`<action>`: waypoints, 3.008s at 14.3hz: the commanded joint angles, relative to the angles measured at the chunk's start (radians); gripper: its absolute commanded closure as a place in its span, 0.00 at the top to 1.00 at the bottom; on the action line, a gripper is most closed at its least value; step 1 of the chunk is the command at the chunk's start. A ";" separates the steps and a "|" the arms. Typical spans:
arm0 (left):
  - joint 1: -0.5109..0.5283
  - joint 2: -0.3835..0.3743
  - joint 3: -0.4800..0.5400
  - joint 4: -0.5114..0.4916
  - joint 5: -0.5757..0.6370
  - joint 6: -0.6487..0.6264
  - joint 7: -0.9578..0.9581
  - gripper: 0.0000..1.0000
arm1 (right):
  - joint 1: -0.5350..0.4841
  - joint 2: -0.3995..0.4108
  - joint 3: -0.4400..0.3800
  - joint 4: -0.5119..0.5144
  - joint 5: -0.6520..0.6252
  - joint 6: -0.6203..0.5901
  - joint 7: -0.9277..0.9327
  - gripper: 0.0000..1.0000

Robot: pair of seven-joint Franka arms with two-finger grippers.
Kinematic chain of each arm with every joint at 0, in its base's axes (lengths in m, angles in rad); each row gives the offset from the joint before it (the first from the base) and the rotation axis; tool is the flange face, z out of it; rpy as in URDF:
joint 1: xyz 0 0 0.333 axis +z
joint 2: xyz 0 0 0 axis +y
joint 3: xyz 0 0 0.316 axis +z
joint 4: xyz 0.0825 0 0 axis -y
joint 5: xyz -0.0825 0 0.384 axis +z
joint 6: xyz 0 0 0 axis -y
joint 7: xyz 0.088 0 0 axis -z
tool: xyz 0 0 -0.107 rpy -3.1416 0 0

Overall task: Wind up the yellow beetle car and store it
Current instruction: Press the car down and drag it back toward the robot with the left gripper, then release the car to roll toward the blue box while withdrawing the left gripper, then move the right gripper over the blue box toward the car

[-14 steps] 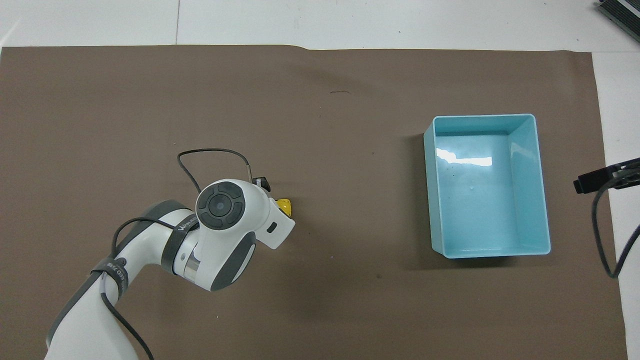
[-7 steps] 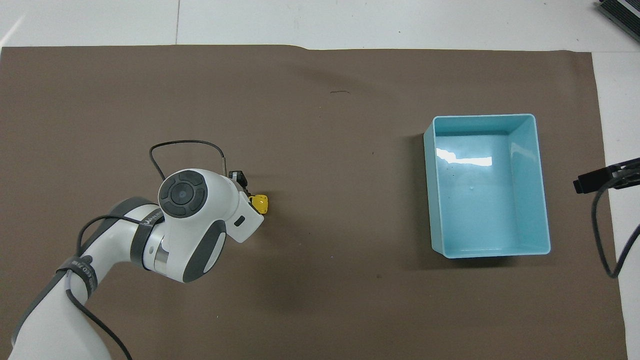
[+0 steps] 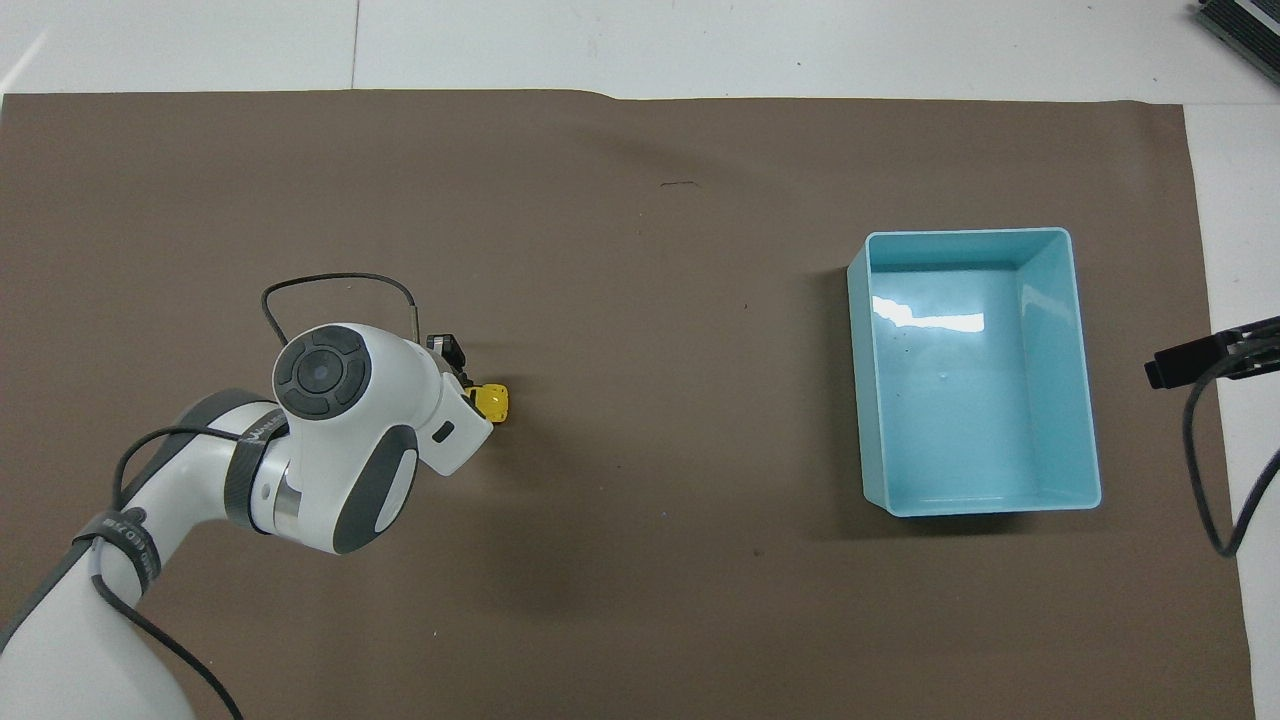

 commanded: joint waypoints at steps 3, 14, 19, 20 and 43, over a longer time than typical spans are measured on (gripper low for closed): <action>0.047 0.041 0.001 -0.005 0.006 0.030 0.014 0.28 | -0.004 -0.023 0.002 -0.022 0.000 -0.008 -0.016 0.97; 0.088 -0.109 0.015 0.222 0.004 -0.320 -0.415 1.00 | -0.004 -0.023 0.000 -0.024 0.000 -0.007 -0.027 0.94; 0.186 -0.107 0.016 0.324 0.007 -0.410 -0.730 1.00 | -0.004 -0.025 0.002 -0.022 0.000 -0.014 -0.048 0.27; 0.194 -0.107 0.016 0.353 0.007 -0.445 -0.809 1.00 | 0.005 -0.023 0.002 -0.019 0.000 -0.016 -0.082 0.25; 0.360 -0.230 0.023 0.677 0.064 -0.986 -1.089 1.00 | 0.287 0.152 0.019 -0.234 0.046 0.486 -0.815 1.00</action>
